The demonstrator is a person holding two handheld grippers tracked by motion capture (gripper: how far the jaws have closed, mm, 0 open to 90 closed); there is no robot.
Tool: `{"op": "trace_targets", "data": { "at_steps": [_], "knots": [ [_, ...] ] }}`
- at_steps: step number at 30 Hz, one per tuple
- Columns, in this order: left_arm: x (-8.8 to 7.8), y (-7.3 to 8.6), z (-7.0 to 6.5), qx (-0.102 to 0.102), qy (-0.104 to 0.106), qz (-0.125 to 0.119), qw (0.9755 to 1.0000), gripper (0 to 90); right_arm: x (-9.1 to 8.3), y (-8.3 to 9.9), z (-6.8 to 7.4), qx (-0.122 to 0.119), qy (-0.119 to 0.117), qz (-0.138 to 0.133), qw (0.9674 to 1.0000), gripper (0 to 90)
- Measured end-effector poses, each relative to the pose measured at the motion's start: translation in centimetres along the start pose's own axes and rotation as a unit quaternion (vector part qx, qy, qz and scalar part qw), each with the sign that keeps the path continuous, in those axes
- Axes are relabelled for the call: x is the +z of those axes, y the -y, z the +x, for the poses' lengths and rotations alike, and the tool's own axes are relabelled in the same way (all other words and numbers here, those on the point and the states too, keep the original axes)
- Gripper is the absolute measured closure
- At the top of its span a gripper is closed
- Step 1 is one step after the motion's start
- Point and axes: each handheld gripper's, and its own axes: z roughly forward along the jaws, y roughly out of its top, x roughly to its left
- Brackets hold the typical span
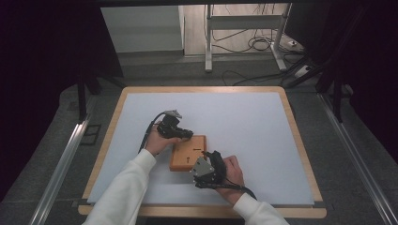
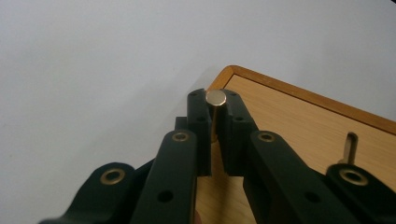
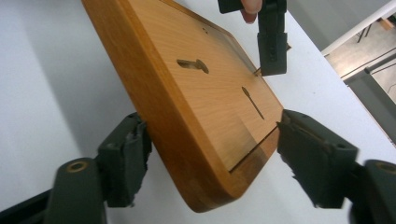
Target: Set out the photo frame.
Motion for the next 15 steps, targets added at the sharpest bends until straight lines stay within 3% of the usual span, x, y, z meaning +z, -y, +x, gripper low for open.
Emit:
{"op": "trace_targets", "data": {
  "at_steps": [9, 15],
  "knots": [
    [0.1, 0.0, 0.1, -0.006, -0.006, -0.007, 0.9999, 81.8, -0.6, -0.4, -1.1, -0.003, 0.003, -0.007, 1.0, 40.6],
    [0.1, 0.0, 0.1, -0.002, -0.009, -0.005, 0.9999, 81.0, -0.7, -0.6, -1.3, -0.01, 0.005, -0.007, 0.9999, 42.9]
  ]
}}
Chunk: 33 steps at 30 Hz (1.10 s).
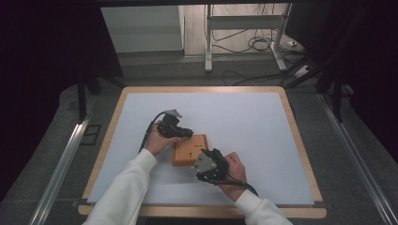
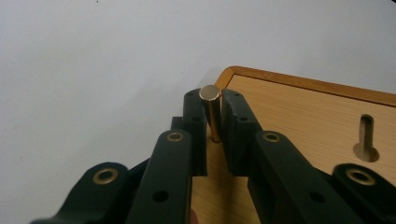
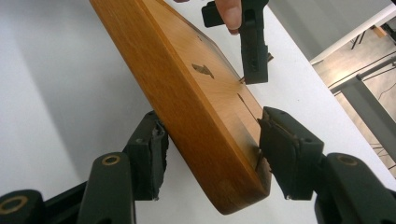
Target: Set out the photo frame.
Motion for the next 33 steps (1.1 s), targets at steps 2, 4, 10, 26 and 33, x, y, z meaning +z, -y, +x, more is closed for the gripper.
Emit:
{"op": "trace_targets", "data": {
  "at_steps": [2, 4, 10, 26, 33],
  "knots": [
    [-0.1, 0.0, -0.1, 0.004, -0.005, -0.001, 1.0, 80.3, 0.0, 0.0, -0.1, 0.001, -0.002, -0.002, 1.0, 42.9],
    [-0.2, 0.1, -0.3, 0.01, -0.012, -0.004, 0.9999, 78.3, -0.1, 0.0, -0.2, 0.004, -0.002, -0.002, 1.0, 43.2],
    [-2.5, 0.8, -0.3, -0.011, -0.051, -0.043, 0.9977, 54.7, -0.2, -0.1, -0.6, 0.009, -0.002, -0.006, 0.9999, 44.2],
    [-8.3, 7.3, -1.2, -0.025, -0.105, -0.08, 0.9909, 37.6, -0.3, -0.7, -1.3, 0.003, -0.005, 0.003, 1.0, 47.0],
    [-8.7, 9.4, -2.2, -0.016, -0.098, -0.071, 0.9926, 38.0, -0.2, -1.3, -1.8, -0.007, -0.013, 0.015, 0.9998, 48.5]
  ]
}}
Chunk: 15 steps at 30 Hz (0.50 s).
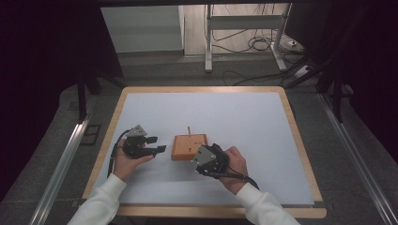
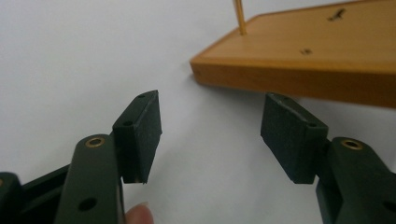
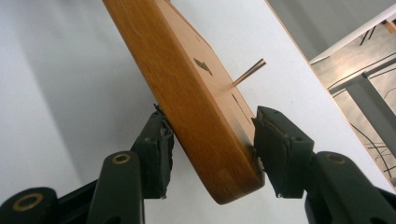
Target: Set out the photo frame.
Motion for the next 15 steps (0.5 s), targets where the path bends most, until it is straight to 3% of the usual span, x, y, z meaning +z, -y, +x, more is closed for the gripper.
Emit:
{"op": "trace_targets", "data": {
  "at_steps": [4, 10, 15],
  "knots": [
    [-0.5, 0.5, -0.6, 0.015, -0.006, 0.003, 0.9999, 37.9, 0.0, -0.5, -0.3, -0.004, -0.002, 0.006, 1.0, 50.4],
    [-0.8, 1.2, -0.5, 0.007, -0.006, 0.001, 1.0, 38.0, 0.0, -1.0, -0.8, -0.011, -0.009, 0.013, 0.9998, 52.3],
    [-0.8, 1.4, -0.2, -0.004, -0.005, -0.001, 1.0, 38.0, 0.1, -1.6, -1.3, -0.031, -0.01, 0.02, 0.9993, 55.7]
  ]
}}
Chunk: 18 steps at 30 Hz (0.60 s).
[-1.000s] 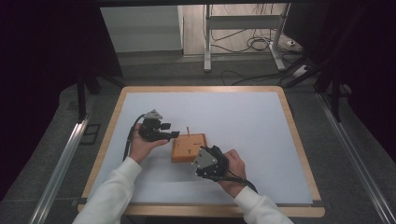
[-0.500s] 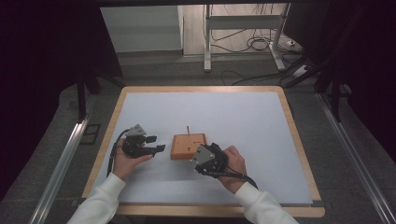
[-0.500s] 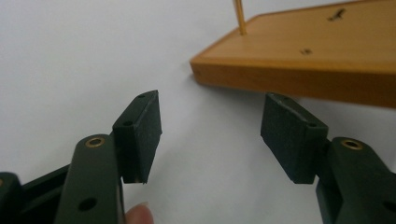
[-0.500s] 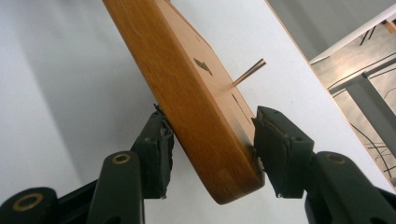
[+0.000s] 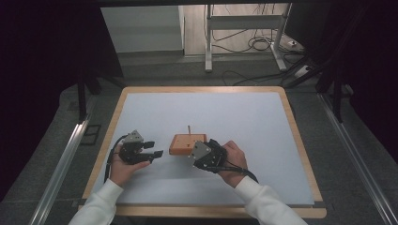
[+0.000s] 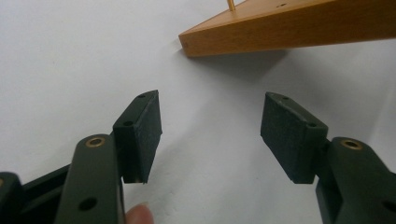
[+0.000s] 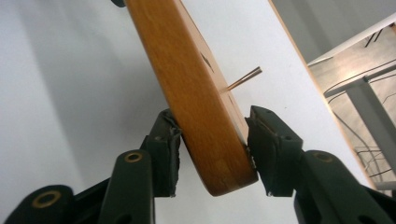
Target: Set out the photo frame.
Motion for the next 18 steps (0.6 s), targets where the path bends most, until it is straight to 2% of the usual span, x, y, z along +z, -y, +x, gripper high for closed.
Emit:
{"op": "trace_targets", "data": {
  "at_steps": [3, 8, 18],
  "knots": [
    [0.1, 0.1, 0.0, -0.003, 0.001, 0.002, 1.0, 38.1, -0.1, -0.4, -0.4, -0.008, 0.004, 0.002, 1.0, 57.8],
    [0.1, 0.1, 0.1, -0.006, 0.002, 0.002, 1.0, 38.0, 0.1, -1.1, -1.3, -0.018, -0.007, 0.006, 0.9998, 60.7],
    [0.1, 0.3, 0.3, -0.009, 0.001, 0.0, 1.0, 38.0, 0.6, -2.5, -1.8, -0.041, -0.001, 0.014, 0.999, 66.3]
  ]
}}
